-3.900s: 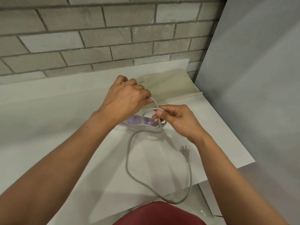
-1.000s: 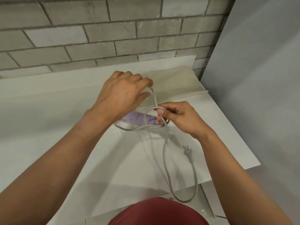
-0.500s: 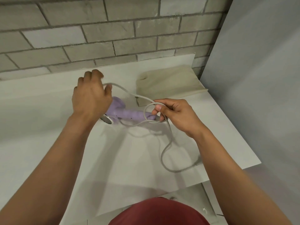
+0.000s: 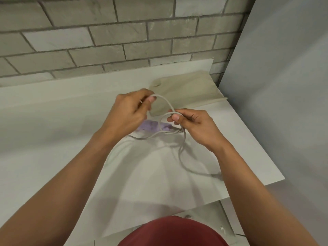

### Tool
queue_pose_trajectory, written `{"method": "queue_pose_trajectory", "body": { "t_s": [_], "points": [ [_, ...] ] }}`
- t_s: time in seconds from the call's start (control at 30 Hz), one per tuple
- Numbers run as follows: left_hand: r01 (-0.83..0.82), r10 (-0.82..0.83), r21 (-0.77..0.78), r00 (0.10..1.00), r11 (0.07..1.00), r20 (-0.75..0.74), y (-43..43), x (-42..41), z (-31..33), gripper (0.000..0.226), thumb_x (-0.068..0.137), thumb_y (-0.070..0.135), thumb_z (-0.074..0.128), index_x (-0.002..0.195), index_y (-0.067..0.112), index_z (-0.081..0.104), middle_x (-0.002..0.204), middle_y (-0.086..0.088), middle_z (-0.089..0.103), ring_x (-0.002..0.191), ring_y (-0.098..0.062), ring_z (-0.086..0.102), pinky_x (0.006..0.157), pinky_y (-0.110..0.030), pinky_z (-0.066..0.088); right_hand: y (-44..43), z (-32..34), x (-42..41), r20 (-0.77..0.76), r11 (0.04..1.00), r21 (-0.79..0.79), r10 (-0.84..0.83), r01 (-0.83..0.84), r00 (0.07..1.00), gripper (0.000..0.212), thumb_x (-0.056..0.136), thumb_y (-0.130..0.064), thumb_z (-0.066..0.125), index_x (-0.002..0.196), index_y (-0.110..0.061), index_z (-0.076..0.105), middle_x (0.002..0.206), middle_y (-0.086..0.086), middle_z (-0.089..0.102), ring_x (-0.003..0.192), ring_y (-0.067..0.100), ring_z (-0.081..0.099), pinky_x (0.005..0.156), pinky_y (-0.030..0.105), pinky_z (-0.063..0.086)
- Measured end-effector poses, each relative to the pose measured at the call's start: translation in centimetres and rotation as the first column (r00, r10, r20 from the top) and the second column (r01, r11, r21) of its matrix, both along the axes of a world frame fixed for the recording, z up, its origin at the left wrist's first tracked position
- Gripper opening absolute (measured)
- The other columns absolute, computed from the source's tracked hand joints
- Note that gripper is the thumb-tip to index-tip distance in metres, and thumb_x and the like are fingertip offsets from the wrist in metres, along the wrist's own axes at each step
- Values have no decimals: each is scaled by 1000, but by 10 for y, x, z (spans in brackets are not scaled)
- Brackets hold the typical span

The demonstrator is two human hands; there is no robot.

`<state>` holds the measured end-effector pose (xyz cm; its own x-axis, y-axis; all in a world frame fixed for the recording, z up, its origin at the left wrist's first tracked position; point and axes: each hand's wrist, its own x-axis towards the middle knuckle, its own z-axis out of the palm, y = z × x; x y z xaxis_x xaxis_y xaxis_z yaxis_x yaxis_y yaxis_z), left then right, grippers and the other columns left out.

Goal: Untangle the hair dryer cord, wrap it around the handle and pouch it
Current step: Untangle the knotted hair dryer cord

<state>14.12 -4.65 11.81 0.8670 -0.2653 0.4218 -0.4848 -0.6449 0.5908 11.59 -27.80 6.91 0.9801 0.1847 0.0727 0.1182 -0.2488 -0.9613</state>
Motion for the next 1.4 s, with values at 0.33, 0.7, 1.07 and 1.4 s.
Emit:
{"method": "queue_pose_trajectory", "body": {
  "t_s": [0.33, 0.7, 1.07, 1.4],
  "points": [
    [-158, 122, 325, 984, 932, 129, 7, -4, -3, 51, 97, 19, 61, 147, 18, 53, 136, -10, 60, 119, -35, 58, 96, -47, 51, 2, -1, 2, 19, 1000, -26, -1, 1, 1000, 16, 108, -24, 60, 105, -22, 76, 76, -8, 70, 66, 9, 57, 73, 16, 51],
    [125, -184, 427, 978, 895, 100, -18, -10, -10, 26, 102, 15, 59, 125, 11, 72, 103, -10, 63, 96, -31, 61, 70, -20, 29, 0, -6, 0, 65, 1000, -24, -4, 6, 998, 18, 106, -22, 63, 115, -19, 78, 80, -7, 74, 73, 3, 66, 76, 14, 52],
    [-266, 275, -309, 961, 913, -14, -1, -3, -14, 23, 104, 18, 54, 119, 14, 72, 104, 1, 58, 84, -23, 67, 68, -11, 54, 2, -9, 5, 92, 997, -68, -31, 37, 995, 18, 108, -26, 57, 105, -25, 75, 93, -6, 77, 86, 10, 76, 77, 15, 55],
    [73, -226, 659, 963, 749, 149, -13, -6, 5, 70, 91, 57, 28, 128, 17, 71, 120, -9, 71, 115, -36, 65, 109, -50, 41, 3, 3, 3, 93, 996, -87, 28, -20, 995, 19, 107, -28, 61, 104, -37, 77, 88, -12, 76, 77, 6, 71, 76, 15, 53]
  ]
}}
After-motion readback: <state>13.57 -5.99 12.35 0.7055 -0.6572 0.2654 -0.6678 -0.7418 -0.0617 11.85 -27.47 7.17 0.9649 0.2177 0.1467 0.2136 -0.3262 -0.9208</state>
